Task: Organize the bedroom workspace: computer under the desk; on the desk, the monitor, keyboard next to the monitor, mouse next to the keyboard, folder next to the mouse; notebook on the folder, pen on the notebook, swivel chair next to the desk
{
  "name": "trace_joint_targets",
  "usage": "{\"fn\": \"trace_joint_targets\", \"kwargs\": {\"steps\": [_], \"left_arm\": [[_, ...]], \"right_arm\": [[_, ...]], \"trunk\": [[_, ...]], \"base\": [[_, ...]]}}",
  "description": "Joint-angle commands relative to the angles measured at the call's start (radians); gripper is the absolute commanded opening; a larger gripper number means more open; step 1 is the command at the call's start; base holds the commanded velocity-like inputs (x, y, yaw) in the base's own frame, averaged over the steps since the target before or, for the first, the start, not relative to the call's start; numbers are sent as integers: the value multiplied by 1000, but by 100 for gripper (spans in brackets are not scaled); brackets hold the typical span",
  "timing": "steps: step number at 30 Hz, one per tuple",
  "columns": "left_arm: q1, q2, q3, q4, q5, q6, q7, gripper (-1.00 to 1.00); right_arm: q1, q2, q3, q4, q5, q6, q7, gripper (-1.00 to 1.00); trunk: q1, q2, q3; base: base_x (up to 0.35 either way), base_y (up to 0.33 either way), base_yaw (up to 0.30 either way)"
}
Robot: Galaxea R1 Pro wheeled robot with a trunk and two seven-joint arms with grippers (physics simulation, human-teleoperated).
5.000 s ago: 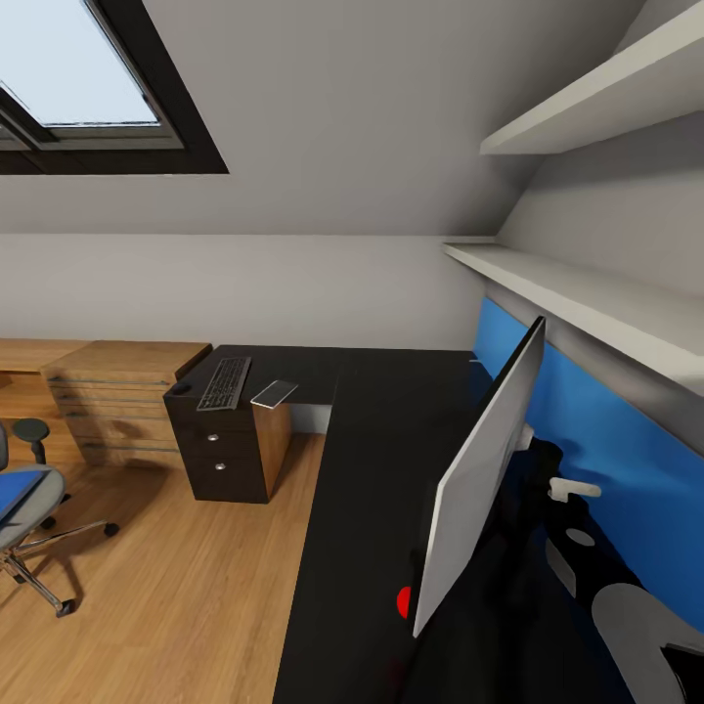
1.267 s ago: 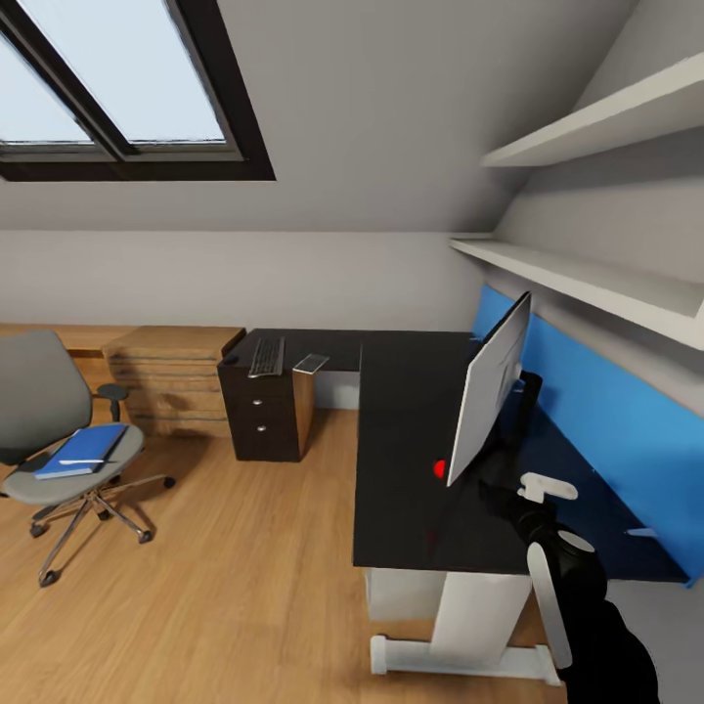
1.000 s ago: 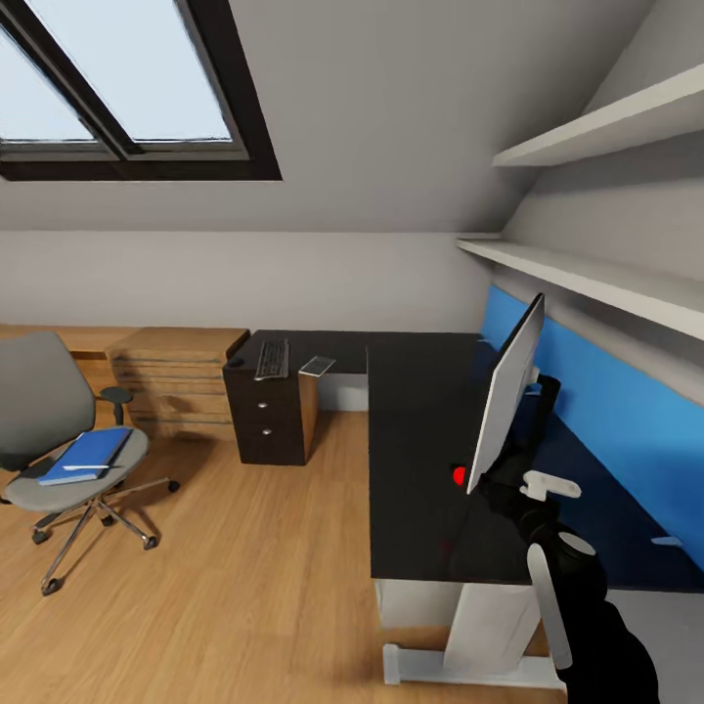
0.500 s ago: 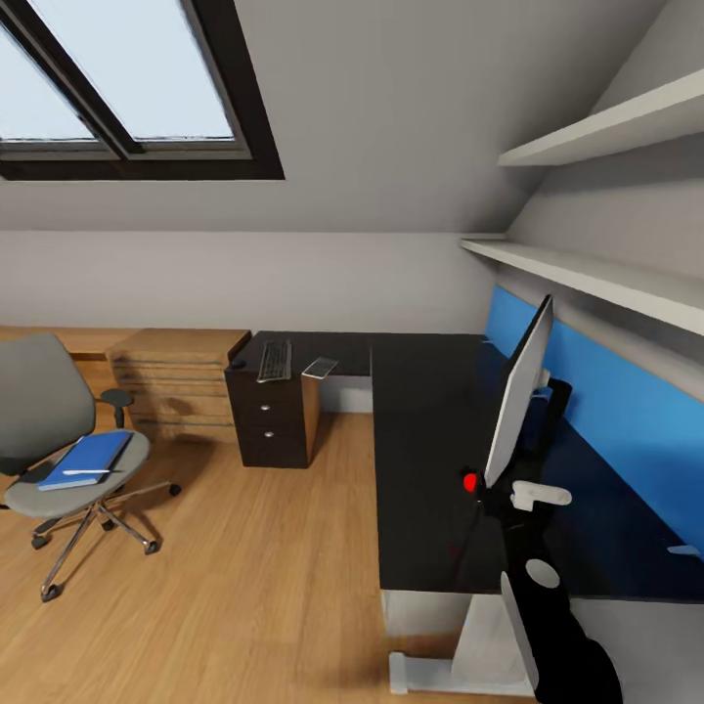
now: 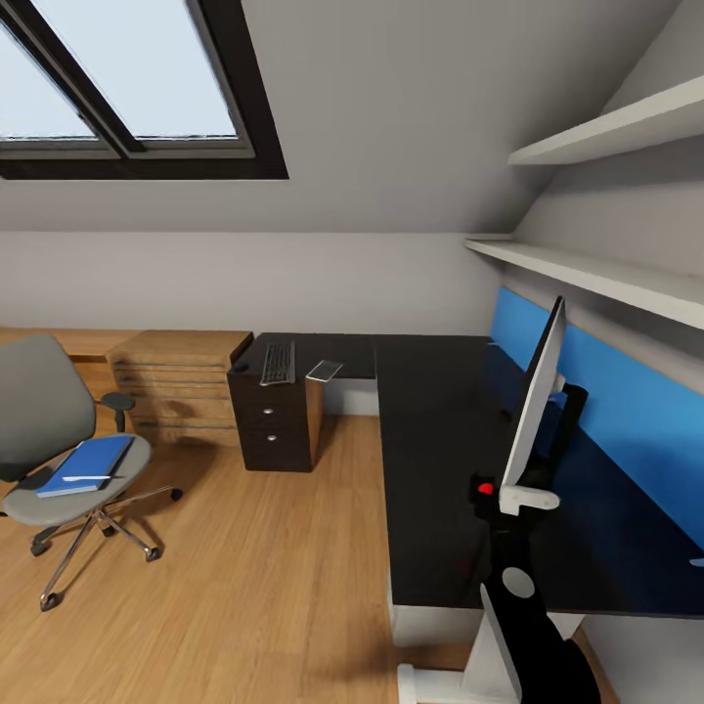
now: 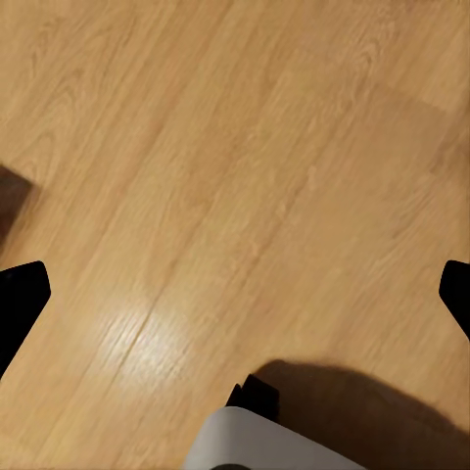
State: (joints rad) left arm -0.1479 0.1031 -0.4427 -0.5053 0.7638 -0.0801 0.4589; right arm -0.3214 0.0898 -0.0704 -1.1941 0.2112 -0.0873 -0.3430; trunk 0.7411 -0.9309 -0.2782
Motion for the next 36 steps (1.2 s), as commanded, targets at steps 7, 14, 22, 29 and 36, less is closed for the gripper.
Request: {"fn": "trace_joint_targets", "kwargs": {"steps": [7,14,22,29,36], "left_arm": [[-1,1,-8,-1,11,-6,6,100],[-1,0,-9,-1,10,-7,5,100],[-1,0,-9,-1,9,-7,6,100],[-1,1,-9,1,11,-7,6,100],[-1,0,-9,1,9,-9,5,100]], "right_arm": [[-1,-6,-14,1,6,-9,-8,100],[-1,-30,-23,12,5,-44,-11,100],[-1,-31,-63,33,5,-42,-13,100],[-2,-31,-73,43,5,-42,-13,100],[-1,-32,-73,44,5,-42,-14,100]], "trunk": [[0,-1,-1],[0,-1,-1],[0,-1,-1],[0,-1,-1],[0,-1,-1]], "base": [[0,0,0],[155,0,0],[105,0,0],[49,0,0],[62,-28,0]]}}
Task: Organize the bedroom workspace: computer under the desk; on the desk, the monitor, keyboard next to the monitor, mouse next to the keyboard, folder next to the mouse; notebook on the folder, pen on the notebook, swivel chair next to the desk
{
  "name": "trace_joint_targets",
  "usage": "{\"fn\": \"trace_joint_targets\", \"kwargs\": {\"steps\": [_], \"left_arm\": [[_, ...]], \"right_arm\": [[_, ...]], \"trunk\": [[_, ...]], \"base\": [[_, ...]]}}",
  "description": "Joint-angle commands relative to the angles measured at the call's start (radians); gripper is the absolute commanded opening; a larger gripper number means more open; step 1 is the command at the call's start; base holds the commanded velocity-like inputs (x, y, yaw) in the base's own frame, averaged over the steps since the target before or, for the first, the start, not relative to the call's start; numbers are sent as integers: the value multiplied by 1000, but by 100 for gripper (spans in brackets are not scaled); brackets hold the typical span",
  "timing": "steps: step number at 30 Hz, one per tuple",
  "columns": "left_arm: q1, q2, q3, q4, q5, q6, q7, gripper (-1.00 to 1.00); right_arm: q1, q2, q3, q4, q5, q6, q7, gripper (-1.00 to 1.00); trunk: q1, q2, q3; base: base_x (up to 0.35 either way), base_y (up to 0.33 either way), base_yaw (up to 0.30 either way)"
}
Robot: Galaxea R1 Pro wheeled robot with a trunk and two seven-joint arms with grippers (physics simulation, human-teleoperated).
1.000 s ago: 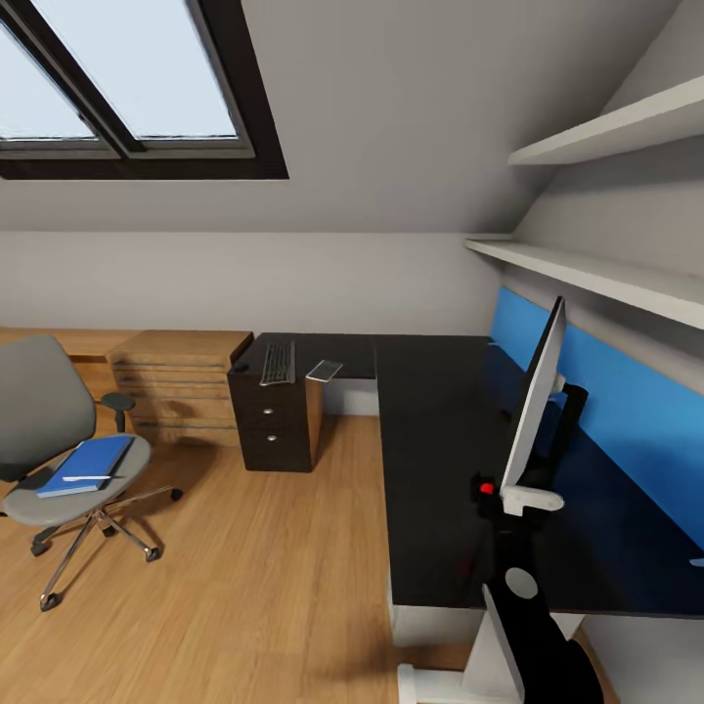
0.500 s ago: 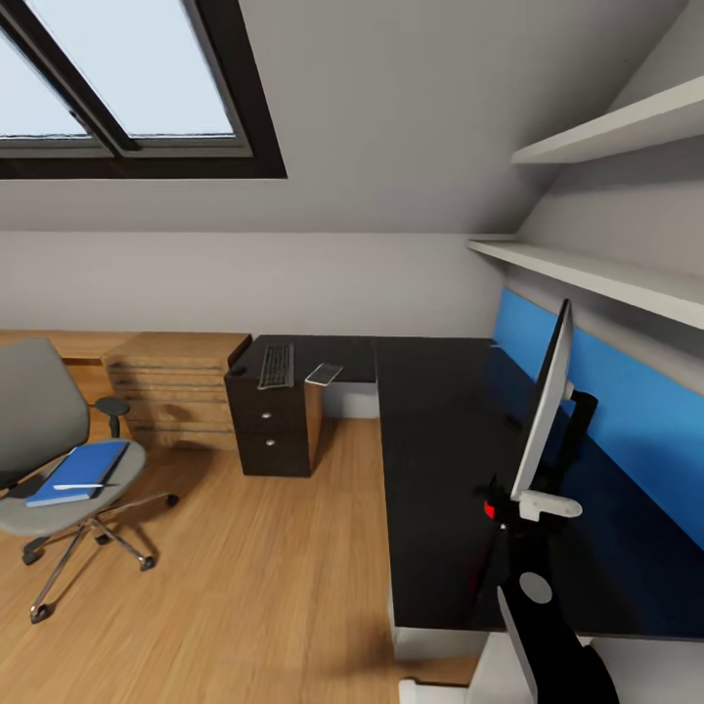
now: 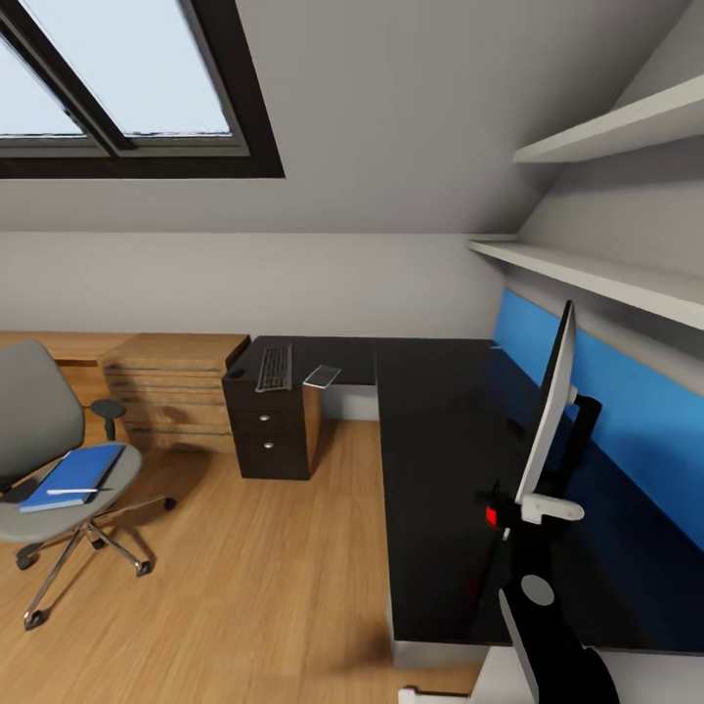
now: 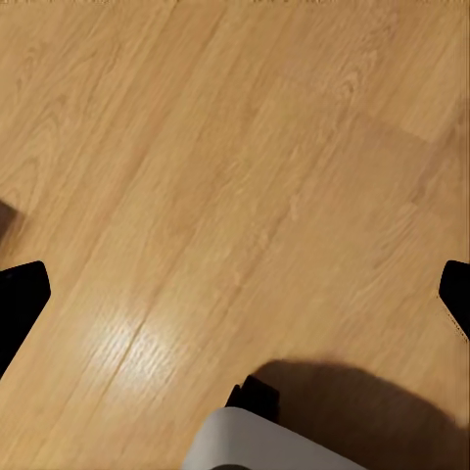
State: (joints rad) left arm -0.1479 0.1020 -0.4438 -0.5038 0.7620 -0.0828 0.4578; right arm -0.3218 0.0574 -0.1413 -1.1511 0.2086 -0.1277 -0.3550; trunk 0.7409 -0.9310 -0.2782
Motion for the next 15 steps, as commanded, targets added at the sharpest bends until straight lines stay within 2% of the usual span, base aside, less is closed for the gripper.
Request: {"fn": "trace_joint_targets", "kwargs": {"steps": [1,6,15], "left_arm": [[-1,1,-8,-1,11,-7,6,100],[-1,1,-8,0,12,-24,6,100],[-1,1,-8,1,13,-31,6,100]], "right_arm": [[-1,1,-2,1,8,-1,-2,100],[-1,1,-2,1,8,-1,-2,100],[-1,1,-1,2,9,0,-2,100]], "trunk": [[0,-1,-1],[0,-1,-1],[0,-1,-1]], "base": [[166,-113,0],[73,-51,0],[5,-14,0]]}}
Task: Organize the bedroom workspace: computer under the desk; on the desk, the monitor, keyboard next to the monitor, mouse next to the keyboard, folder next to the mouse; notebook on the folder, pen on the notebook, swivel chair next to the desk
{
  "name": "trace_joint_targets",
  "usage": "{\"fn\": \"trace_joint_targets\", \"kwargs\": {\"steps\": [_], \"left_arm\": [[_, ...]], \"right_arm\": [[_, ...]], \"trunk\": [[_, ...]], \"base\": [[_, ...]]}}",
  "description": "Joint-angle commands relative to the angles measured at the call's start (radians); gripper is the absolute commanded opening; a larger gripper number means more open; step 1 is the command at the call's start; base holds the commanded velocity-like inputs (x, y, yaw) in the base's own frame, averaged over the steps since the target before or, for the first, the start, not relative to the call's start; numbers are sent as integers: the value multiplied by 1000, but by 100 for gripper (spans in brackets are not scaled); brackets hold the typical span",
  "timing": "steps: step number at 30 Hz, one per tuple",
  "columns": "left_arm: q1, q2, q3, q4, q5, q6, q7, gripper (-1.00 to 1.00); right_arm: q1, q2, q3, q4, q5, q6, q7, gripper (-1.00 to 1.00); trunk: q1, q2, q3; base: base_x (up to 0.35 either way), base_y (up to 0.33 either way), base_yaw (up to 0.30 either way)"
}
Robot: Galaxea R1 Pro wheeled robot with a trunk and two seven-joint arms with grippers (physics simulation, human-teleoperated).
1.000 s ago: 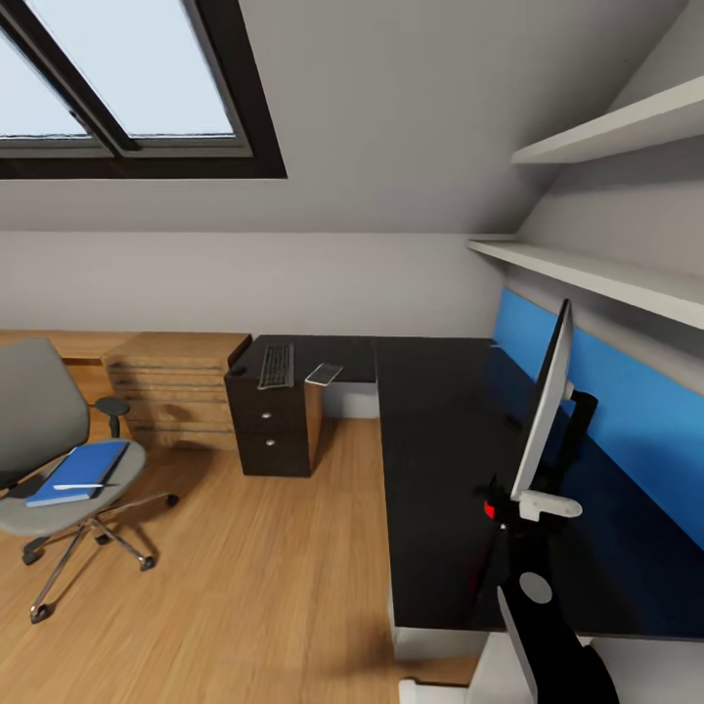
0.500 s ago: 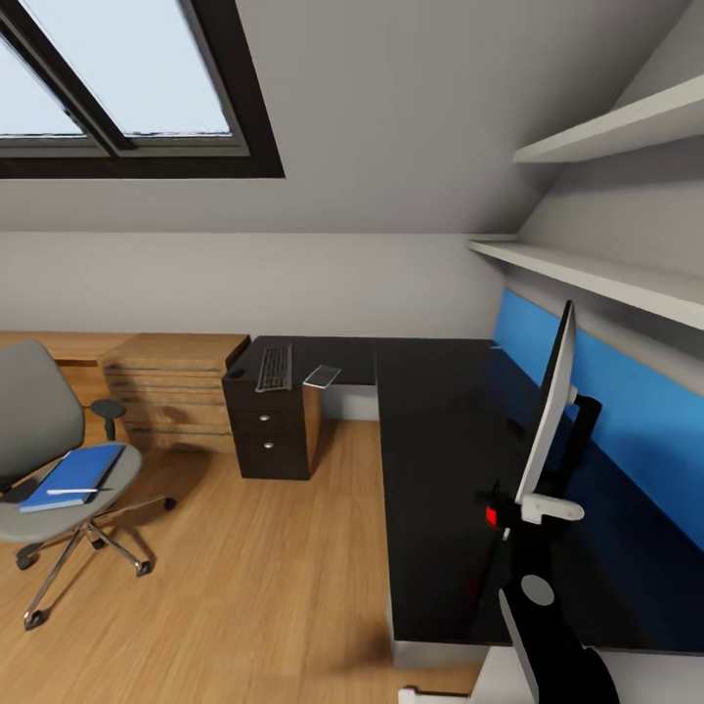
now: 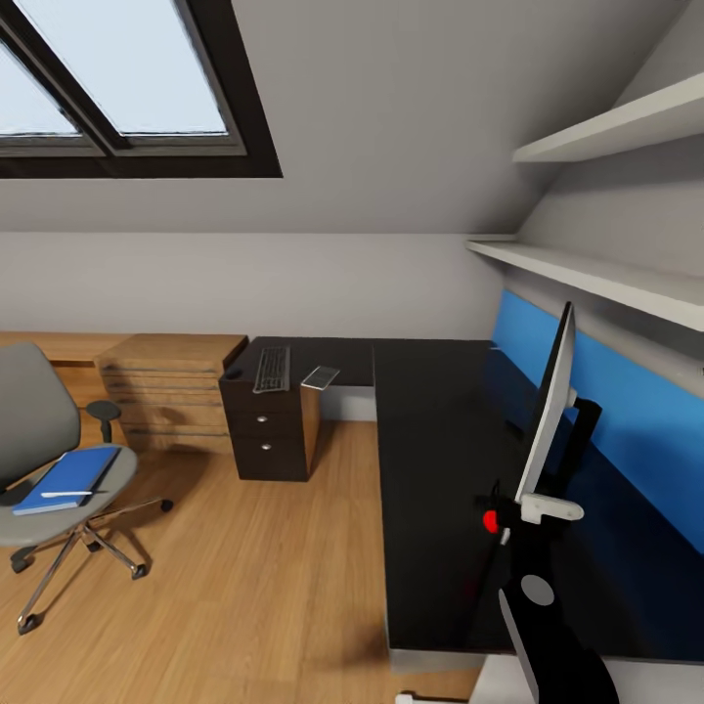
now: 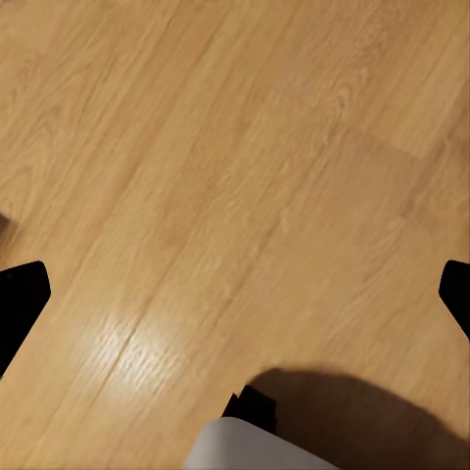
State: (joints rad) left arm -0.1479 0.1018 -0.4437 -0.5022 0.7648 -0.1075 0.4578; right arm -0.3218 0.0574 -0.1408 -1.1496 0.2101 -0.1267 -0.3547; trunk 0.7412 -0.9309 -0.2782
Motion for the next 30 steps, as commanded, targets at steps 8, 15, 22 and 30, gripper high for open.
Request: {"fn": "trace_joint_targets", "kwargs": {"steps": [8,15,22,30], "left_arm": [[-1,1,-8,-1,11,-6,6,100],[-1,2,-7,-1,11,-6,6,100],[-1,3,-7,-1,11,-6,6,100],[-1,3,-7,-1,12,-6,7,100]], "right_arm": [[-1,1,-2,1,8,-2,-1,100],[-2,1,-2,19,10,-2,-1,100],[-1,1,-2,23,11,-2,-1,100],[-1,1,-2,25,11,-2,-1,100]], "trunk": [[0,-1,-1],[0,-1,-1],[0,-1,-1],[0,-1,-1]], "base": [[-88,-126,0],[-222,-30,0],[-187,-251,0],[-78,-275,0]]}}
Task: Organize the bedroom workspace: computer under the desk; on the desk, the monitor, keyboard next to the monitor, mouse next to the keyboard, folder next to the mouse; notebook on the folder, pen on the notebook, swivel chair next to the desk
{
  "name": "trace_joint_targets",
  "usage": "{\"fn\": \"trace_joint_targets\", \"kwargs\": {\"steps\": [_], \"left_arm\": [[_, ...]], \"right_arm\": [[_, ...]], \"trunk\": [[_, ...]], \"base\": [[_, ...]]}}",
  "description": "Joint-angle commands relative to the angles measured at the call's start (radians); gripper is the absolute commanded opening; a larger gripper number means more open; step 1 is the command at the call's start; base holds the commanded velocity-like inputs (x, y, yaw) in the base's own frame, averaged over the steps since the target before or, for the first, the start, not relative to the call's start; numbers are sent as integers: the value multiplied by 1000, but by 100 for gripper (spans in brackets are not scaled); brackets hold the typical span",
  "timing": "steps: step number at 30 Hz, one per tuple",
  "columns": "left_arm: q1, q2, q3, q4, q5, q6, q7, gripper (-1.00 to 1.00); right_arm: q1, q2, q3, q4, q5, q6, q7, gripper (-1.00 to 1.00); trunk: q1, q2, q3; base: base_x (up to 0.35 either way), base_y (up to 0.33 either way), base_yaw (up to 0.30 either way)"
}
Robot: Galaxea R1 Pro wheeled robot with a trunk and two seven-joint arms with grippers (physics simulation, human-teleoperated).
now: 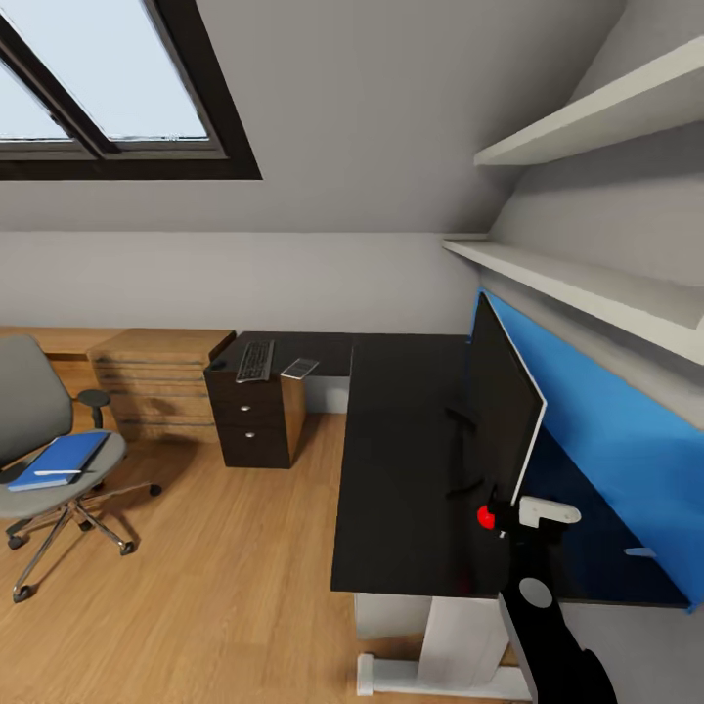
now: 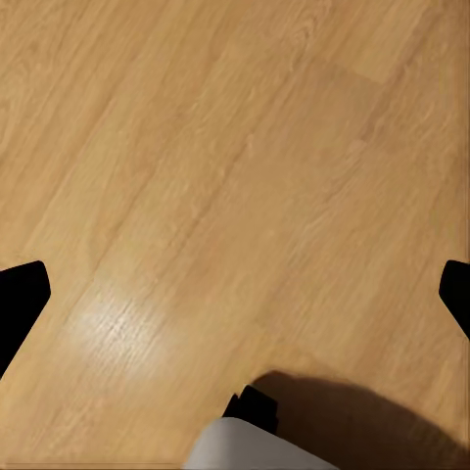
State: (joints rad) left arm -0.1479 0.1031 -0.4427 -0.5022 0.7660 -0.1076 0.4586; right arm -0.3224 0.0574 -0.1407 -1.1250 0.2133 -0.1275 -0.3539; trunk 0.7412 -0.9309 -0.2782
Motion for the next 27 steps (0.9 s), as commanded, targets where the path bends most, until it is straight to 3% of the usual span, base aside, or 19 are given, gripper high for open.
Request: {"fn": "trace_joint_targets", "kwargs": {"steps": [1,27], "left_arm": [[-1,1,-8,-1,11,-6,6,100],[-1,3,-7,-1,12,-6,6,100]], "right_arm": [[-1,1,-2,1,8,-1,-2,100],[-1,1,0,1,9,-2,-2,100]], "trunk": [[0,-1,-1],[0,-1,-1]], "base": [[-4,-26,0],[0,-94,0]]}}
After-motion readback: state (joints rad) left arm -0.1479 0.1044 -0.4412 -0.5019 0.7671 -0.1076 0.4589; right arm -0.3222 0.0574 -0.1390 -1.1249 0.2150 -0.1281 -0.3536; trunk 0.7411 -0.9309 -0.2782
